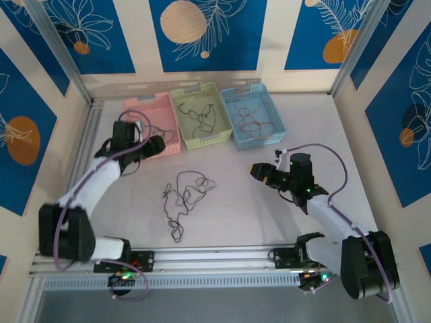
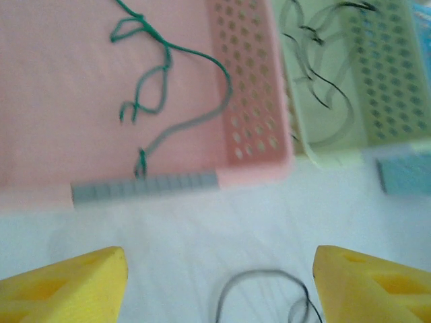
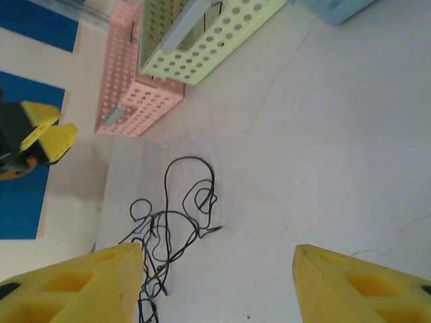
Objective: Untangle the cables
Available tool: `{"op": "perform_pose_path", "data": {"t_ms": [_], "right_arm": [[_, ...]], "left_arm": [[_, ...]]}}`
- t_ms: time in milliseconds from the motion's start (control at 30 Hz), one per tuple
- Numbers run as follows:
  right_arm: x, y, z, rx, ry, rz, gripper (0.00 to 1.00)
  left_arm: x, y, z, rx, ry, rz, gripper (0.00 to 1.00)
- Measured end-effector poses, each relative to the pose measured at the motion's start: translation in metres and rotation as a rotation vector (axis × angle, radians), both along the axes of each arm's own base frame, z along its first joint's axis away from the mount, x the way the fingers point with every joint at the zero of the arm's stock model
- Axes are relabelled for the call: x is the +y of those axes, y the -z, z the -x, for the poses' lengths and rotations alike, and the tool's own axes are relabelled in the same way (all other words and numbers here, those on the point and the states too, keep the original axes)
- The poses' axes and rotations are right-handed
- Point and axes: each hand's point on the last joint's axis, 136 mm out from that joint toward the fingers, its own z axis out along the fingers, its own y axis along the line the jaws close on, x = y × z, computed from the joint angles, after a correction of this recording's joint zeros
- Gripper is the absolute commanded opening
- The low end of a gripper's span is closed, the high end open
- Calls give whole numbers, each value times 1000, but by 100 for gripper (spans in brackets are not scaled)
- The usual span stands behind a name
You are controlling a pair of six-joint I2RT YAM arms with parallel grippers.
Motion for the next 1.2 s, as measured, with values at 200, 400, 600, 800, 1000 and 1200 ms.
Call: {"op": "perform_pose_path", "data": {"t_ms": [200,400,600,800,1000,1200], "right_arm": [[72,-14,28,-17,-194,55,62],[123,14,42,163,-235,114,57],[156,58,54,346,-242,179,49],[190,77,59,432,-281,180,21],[196,74,57,431,-291,180,1],[158,48,39,358,-226,158,0]], "left_arm": [[-26,9,67,-27,98,65,75],[-22,43,102,43,92,79,75],[-20,48,107,56,82,87,75],[-20,50,108,56,80,86,75],[-19,50,109,56,80,86,76],[-26,53,110,73,110,108,76]]}}
